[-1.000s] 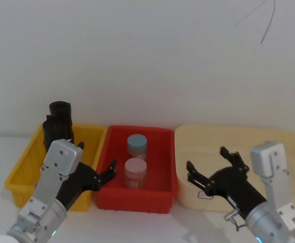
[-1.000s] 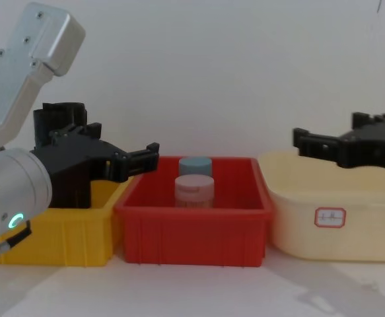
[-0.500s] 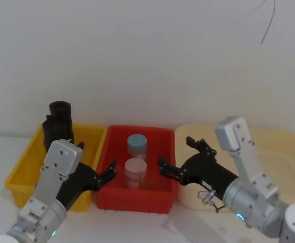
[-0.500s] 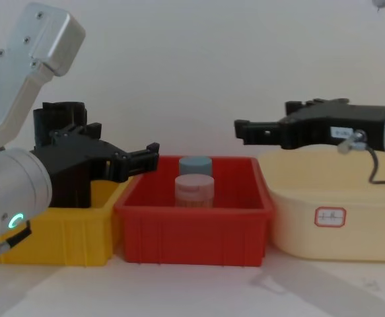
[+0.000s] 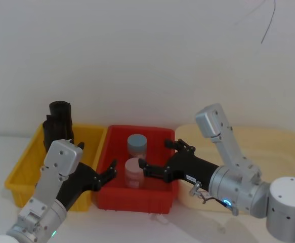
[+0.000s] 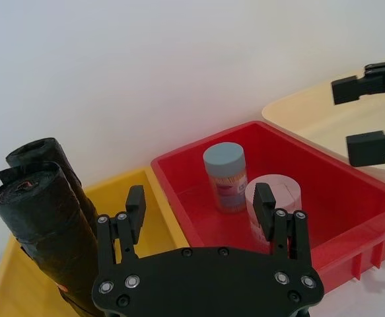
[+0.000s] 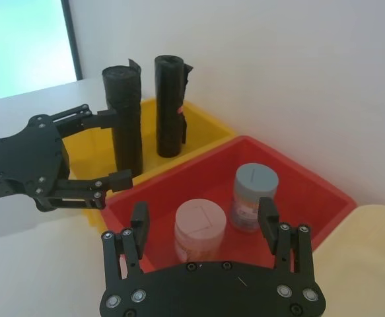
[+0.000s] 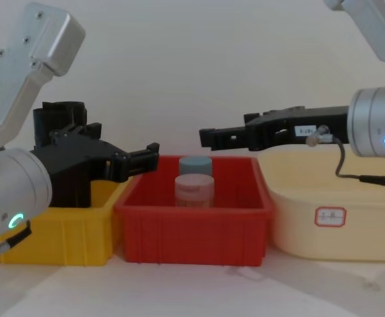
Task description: Pick up the garbage bag with the one hand and transfer it to the other hand.
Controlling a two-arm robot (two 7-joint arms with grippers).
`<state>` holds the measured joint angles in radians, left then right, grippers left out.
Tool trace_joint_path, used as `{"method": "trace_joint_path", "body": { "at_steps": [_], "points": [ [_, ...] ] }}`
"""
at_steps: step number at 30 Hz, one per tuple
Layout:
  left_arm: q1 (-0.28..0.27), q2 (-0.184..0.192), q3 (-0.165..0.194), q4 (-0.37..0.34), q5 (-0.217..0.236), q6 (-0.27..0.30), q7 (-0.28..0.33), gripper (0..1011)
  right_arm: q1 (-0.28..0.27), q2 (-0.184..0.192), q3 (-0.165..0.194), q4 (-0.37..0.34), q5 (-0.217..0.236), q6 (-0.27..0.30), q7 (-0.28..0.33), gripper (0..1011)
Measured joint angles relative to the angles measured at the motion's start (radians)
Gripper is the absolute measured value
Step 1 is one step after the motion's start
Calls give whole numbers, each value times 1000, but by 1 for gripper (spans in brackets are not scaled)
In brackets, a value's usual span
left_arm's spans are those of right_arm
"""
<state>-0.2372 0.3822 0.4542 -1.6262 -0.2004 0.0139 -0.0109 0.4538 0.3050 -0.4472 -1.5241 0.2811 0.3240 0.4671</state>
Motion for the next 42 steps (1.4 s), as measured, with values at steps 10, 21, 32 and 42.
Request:
{"method": "trace_joint_path", "body": {
  "at_steps": [10, 21, 32, 42],
  "points": [
    [0, 0, 0, 0, 0, 0, 0, 1001, 43, -17, -25, 71, 11, -3, 30, 1001],
    [0, 0, 0, 0, 0, 0, 0, 1001, 63, -26, -50, 130, 3, -29, 27, 1001],
    [0, 0, 0, 0, 0, 0, 0, 1000, 90, -45, -71, 202, -5, -57, 17, 1001],
    [0, 0, 0, 0, 0, 0, 0, 1001, 117, -57, -89, 256, -9, -77, 16, 1002]
  ]
}}
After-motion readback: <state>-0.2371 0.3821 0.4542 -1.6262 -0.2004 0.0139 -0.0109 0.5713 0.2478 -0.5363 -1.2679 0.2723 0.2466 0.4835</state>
